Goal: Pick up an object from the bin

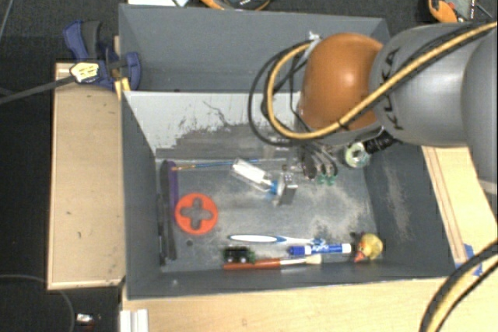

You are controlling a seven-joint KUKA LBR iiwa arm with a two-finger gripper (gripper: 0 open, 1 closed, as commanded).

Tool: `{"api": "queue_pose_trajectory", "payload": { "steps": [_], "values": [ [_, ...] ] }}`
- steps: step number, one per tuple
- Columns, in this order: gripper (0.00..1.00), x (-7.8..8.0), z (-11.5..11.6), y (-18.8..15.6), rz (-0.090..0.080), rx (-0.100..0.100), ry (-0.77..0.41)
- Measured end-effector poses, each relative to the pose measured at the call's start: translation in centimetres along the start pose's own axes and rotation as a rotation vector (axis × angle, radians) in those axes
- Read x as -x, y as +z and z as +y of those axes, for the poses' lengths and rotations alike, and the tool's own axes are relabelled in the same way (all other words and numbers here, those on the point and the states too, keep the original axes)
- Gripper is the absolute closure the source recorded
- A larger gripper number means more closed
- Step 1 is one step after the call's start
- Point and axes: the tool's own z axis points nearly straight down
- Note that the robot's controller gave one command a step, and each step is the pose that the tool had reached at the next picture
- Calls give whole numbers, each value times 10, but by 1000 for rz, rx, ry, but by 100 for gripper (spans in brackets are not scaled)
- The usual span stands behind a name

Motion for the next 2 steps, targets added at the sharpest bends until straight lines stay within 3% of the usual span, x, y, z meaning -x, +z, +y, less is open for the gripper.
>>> {"api": "queue_pose_trajectory", "payload": {
  "steps": [1,2],
  "values": [
    [0,2,0,-5,-8,1,3],
    [0,15,37,72,0,2,405]
  ]
}}
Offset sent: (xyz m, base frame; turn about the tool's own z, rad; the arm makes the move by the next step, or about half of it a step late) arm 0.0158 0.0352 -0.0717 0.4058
